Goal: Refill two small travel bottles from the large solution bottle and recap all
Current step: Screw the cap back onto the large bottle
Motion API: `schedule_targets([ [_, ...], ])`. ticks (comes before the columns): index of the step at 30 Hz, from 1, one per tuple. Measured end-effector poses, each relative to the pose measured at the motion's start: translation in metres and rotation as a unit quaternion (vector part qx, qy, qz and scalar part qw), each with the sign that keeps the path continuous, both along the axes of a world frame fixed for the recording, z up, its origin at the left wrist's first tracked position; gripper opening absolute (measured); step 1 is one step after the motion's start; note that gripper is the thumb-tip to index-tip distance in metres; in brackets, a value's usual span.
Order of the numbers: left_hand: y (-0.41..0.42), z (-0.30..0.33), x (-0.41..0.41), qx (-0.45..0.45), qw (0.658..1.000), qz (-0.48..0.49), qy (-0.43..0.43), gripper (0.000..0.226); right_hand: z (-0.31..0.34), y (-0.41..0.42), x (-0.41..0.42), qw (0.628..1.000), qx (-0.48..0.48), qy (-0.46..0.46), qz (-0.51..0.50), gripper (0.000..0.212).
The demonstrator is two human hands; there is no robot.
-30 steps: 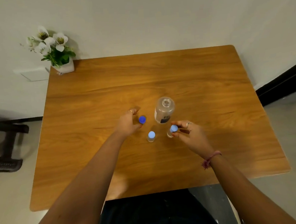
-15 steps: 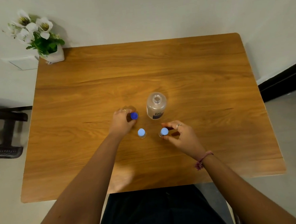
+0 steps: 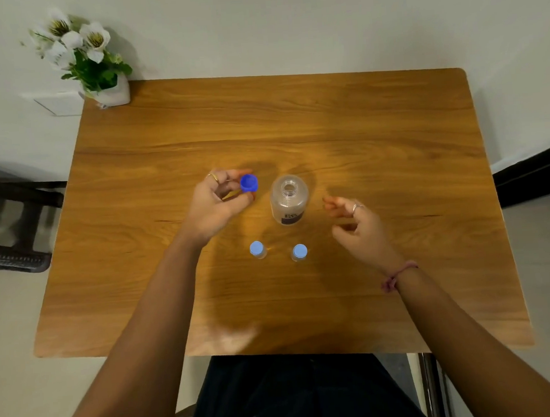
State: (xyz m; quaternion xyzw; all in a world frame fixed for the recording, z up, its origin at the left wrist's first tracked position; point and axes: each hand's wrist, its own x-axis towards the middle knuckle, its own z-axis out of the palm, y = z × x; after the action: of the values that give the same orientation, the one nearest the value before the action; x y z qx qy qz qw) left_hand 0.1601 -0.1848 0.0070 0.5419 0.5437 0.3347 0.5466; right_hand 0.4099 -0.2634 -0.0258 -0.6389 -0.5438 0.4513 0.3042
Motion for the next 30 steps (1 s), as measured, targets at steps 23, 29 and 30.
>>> schedule_targets([
  [23,0.013,0.073,0.03,0.078,0.994,-0.078,0.025,0.034,0.032,0.075,-0.039,0.994,0.07,0.078,0.011,0.082],
  [29,0.037,0.142,0.031,0.17,0.984,-0.048,0.015,0.028,0.111,0.101,-0.042,0.986,0.156,0.057,0.017,0.077],
  [30,0.042,0.154,0.03,0.188,0.981,-0.043,0.018,0.026,0.124,0.105,-0.044,0.985,0.163,0.06,0.018,0.074],
])
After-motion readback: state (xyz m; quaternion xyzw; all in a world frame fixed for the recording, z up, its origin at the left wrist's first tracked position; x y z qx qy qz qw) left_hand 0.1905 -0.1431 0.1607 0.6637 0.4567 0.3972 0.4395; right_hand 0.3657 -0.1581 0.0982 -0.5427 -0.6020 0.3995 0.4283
